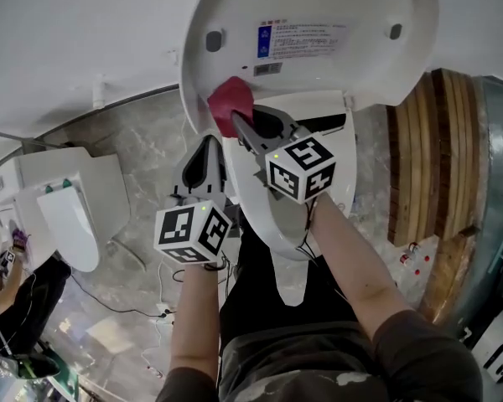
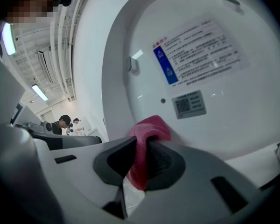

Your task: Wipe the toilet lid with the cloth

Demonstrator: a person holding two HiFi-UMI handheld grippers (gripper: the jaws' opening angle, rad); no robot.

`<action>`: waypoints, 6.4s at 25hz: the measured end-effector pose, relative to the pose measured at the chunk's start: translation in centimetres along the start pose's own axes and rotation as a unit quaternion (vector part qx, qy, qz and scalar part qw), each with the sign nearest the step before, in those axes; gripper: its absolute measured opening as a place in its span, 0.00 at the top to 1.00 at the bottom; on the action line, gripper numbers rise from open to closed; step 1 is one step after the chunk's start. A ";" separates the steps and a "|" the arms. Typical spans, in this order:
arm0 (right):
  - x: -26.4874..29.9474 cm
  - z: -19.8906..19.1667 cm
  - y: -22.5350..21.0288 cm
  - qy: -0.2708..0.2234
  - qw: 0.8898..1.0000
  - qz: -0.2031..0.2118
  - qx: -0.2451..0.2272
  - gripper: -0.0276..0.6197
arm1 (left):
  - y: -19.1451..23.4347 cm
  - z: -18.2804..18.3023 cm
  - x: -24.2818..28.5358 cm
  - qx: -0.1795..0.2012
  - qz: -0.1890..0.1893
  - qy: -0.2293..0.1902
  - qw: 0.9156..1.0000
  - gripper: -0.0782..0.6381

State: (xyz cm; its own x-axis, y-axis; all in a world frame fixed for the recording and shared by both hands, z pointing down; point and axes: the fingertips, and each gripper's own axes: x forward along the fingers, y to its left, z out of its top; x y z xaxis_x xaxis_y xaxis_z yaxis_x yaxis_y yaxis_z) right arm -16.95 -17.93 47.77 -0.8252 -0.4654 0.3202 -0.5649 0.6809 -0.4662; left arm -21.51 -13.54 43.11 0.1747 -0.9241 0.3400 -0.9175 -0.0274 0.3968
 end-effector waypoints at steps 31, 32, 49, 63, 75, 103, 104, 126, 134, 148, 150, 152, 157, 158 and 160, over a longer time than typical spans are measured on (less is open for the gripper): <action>-15.9 1.8 -19.8 -0.053 0.980 -0.182 0.066 0.88 | -15.4 -5.0 8.8 0.029 -0.093 0.051 0.994 0.88; -16.4 1.7 -20.3 -0.054 0.978 -0.187 0.069 0.88 | -16.0 -5.3 9.0 0.029 -0.097 0.052 0.994 0.88; -17.2 4.5 -15.1 -0.076 0.980 -0.167 0.073 0.88 | -14.9 -0.7 5.2 0.044 -0.096 0.014 0.994 0.88; -13.5 13.4 -1.7 -0.084 0.992 -0.097 0.004 0.88 | -6.8 13.8 -2.8 0.061 -0.075 -0.093 0.991 0.88; -12.9 16.9 1.5 -0.088 0.989 -0.117 -0.026 0.88 | -4.9 16.4 0.1 0.124 -0.142 -0.053 0.981 0.75; -13.4 12.4 1.7 -0.097 0.975 -0.197 0.022 0.88 | -6.0 15.3 7.0 0.166 -0.263 0.005 0.950 0.52; -13.5 12.3 1.7 -0.098 0.976 -0.195 0.023 0.88 | -5.9 15.3 7.0 0.164 -0.260 0.007 0.951 0.52; -20.3 7.1 2.7 -0.088 0.981 -0.165 0.039 0.88 | -8.6 11.4 -1.6 0.156 -0.193 -0.056 0.967 0.55; -23.0 4.8 3.7 -0.084 0.983 -0.159 0.038 0.88 | -10.1 7.8 -6.1 0.185 -0.195 -0.069 0.961 0.55; -28.4 -1.5 6.3 -0.070 0.987 -0.141 0.045 0.88 | -10.7 3.1 -10.3 0.231 -0.146 -0.070 0.959 0.54; -29.2 -2.0 6.5 -0.068 0.987 -0.140 0.041 0.88 | -10.7 2.5 -10.8 0.235 -0.137 -0.070 0.960 0.54; -29.9 -2.4 6.6 -0.065 0.987 -0.139 0.039 0.88 | -10.7 1.8 -11.5 0.239 -0.130 -0.064 0.960 0.53; -31.8 -3.6 6.5 -0.059 0.988 -0.141 0.033 0.88 | -10.7 -0.2 -13.5 0.219 -0.113 -0.060 0.967 0.52; -32.2 -3.9 6.5 -0.058 0.988 -0.142 0.030 0.88 | -10.8 -0.6 -14.1 0.204 -0.112 -0.064 0.970 0.52; -32.9 -4.6 6.2 -0.054 0.988 -0.143 0.025 0.88 | -10.9 -1.4 -15.2 0.179 -0.111 -0.072 0.975 0.52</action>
State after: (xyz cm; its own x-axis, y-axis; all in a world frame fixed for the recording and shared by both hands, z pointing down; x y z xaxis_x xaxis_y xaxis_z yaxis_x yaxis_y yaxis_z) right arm 6.65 4.19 38.10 -0.6248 -0.6949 0.3559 -0.7726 0.4846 -0.4101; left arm -13.66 1.40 34.83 0.3541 -0.9237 0.1460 -0.9335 -0.3397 0.1149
